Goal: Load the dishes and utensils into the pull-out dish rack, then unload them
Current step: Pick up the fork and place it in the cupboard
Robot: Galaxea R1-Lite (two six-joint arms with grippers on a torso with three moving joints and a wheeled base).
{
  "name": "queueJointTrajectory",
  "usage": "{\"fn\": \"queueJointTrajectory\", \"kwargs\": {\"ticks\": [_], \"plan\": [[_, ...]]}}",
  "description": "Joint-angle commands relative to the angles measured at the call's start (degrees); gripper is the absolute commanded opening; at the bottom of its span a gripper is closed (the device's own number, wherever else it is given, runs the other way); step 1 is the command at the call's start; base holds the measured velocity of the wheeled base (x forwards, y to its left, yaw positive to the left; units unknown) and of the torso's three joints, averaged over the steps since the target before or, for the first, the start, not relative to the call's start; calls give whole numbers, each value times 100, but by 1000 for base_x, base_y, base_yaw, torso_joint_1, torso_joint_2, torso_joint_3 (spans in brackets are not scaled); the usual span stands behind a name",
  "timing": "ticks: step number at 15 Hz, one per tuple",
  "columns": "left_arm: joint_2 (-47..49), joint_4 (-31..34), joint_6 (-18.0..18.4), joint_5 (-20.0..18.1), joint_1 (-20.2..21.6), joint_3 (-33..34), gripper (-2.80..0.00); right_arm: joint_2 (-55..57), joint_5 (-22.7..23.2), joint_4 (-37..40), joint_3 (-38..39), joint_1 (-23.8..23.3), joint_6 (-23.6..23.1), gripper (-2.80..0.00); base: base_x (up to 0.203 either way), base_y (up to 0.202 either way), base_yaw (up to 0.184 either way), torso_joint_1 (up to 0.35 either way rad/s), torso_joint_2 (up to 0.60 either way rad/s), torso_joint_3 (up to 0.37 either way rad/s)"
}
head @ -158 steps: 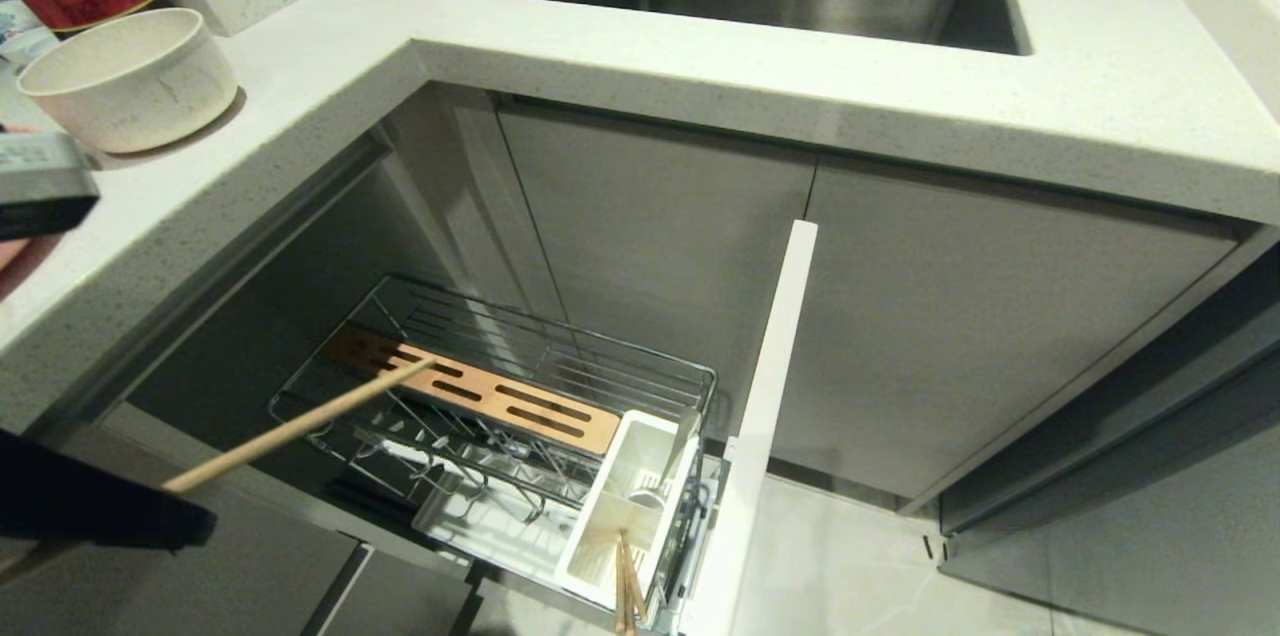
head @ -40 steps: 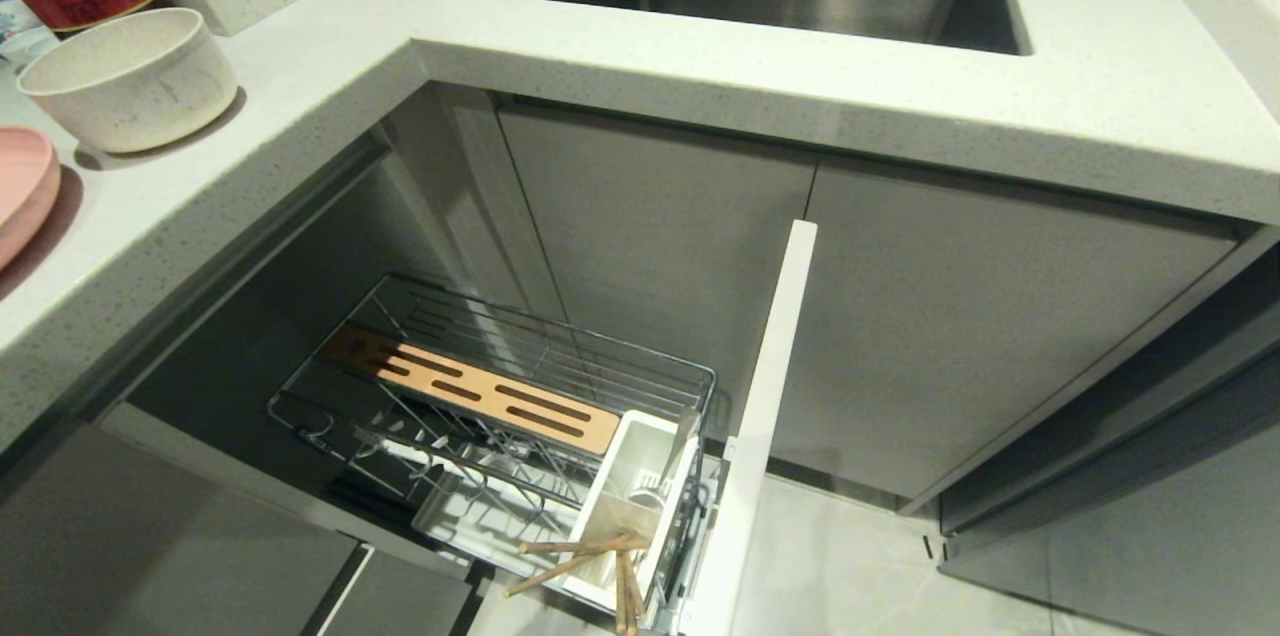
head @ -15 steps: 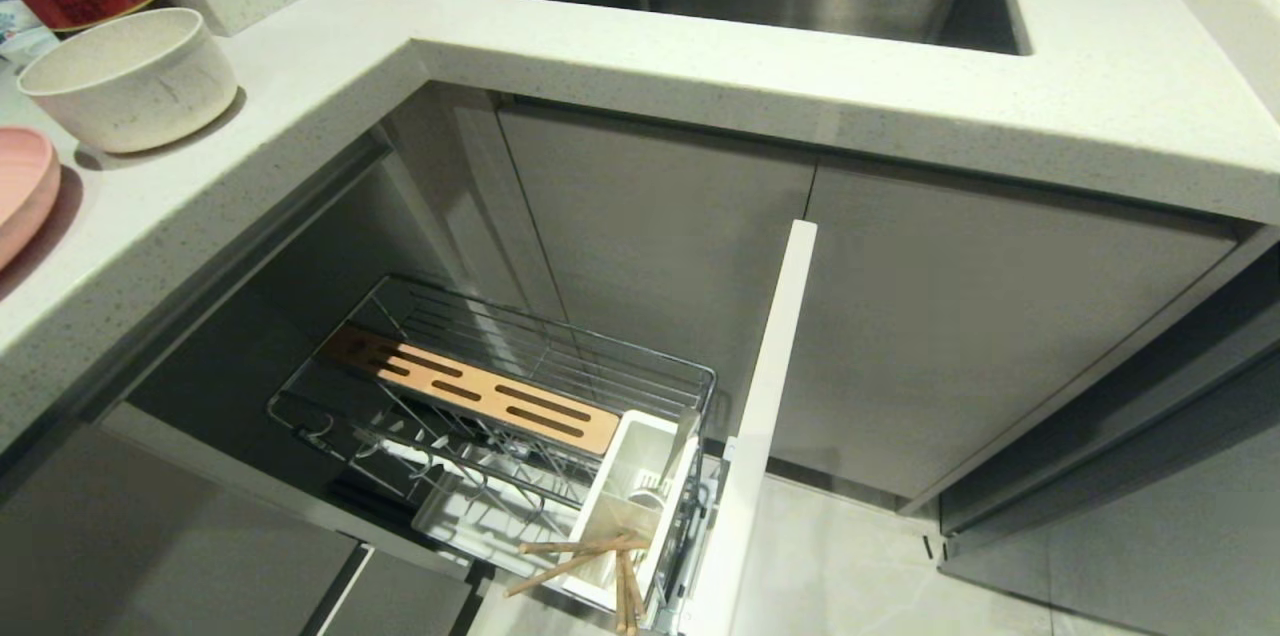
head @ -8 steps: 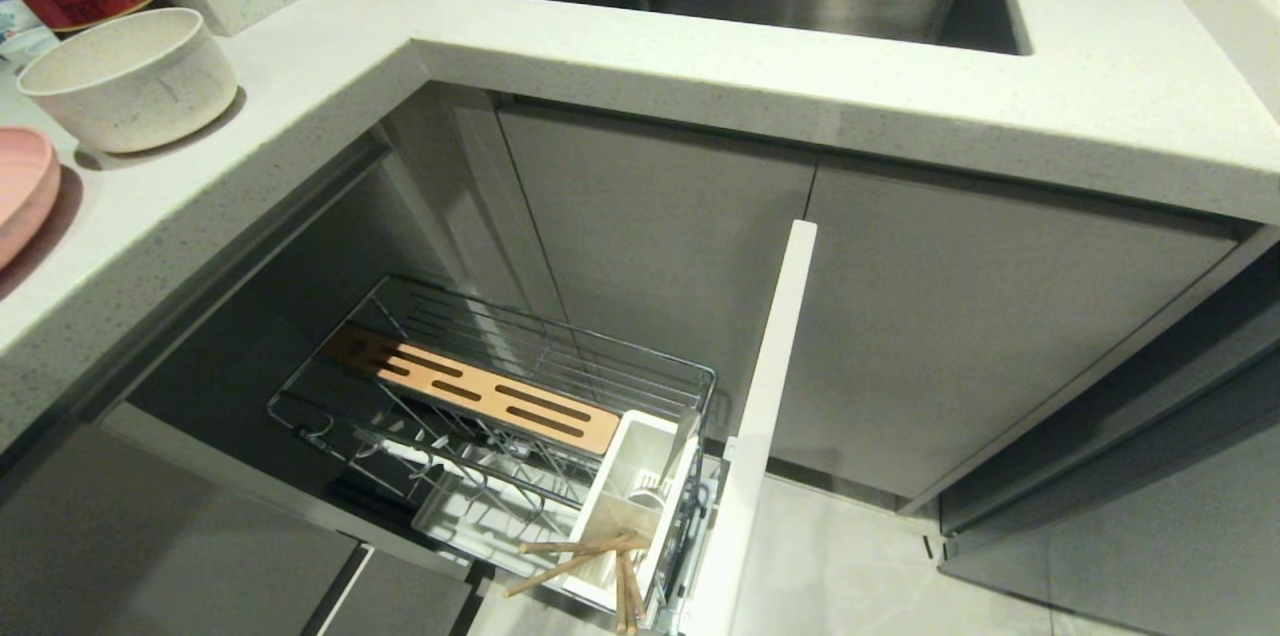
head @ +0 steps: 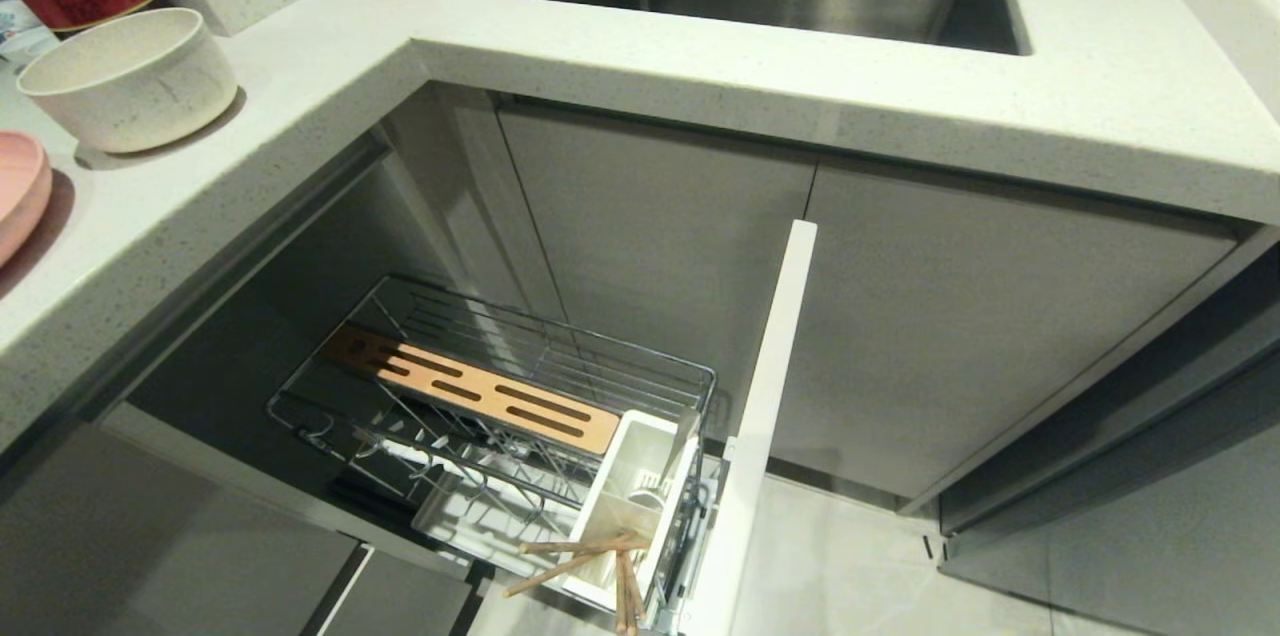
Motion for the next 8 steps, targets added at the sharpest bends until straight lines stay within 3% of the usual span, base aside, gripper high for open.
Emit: {"fn": "queueJointTrajectory", "kwargs": {"ticks": [1, 8], "plan": [[8, 23, 9, -14, 3, -1, -280, 5, 5, -5, 149, 1, 1, -280, 0, 0, 0, 0, 0, 0], [-12, 23, 9, -7, 3, -1, -280, 5, 0, -5, 151, 1, 1, -280, 0, 0, 0, 0, 0, 0]]}}
